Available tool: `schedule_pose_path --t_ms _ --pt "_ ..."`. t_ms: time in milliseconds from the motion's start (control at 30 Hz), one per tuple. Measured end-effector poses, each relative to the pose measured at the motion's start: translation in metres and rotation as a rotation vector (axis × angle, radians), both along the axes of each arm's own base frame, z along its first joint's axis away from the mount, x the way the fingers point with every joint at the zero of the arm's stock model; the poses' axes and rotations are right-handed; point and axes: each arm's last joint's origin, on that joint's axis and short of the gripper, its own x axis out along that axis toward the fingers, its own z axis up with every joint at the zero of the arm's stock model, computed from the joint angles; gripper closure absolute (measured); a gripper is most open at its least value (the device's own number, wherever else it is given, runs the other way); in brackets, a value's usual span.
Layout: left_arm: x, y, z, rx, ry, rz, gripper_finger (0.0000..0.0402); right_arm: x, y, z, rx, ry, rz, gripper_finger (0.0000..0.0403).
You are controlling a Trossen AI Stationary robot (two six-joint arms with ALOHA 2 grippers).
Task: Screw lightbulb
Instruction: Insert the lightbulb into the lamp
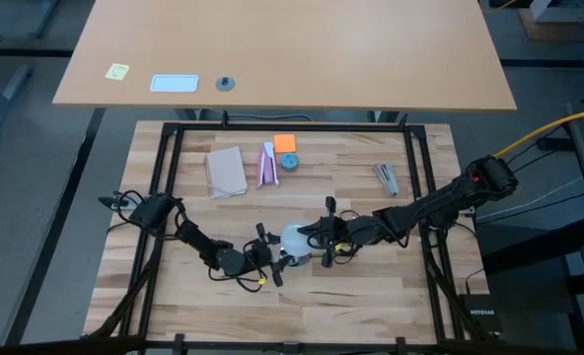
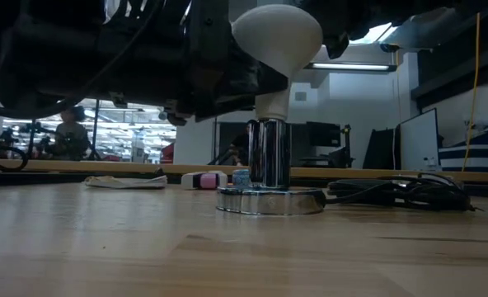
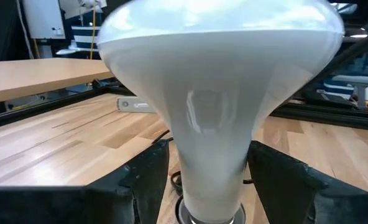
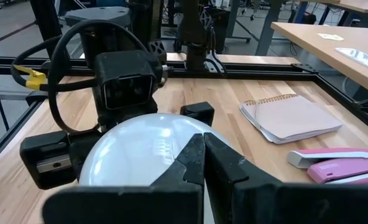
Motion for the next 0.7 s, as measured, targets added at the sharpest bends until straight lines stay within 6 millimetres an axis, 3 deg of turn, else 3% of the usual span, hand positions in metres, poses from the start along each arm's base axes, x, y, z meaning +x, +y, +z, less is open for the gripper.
schedule_pose_path --t_ms 567,700 --pt "0.0015 0.0029 -0.001 -0.04 -0.009 -0.002 0.0192 0.0005 0.0002 0.0014 0.005 -0.015 -0.001 0.0398" --pt "0.0055 0.0075 -0.0018 -0.093 -0.022 -0.075 0.0192 0.0005 0.0002 0.0014 0.005 -0.015 -0.001 0.0398"
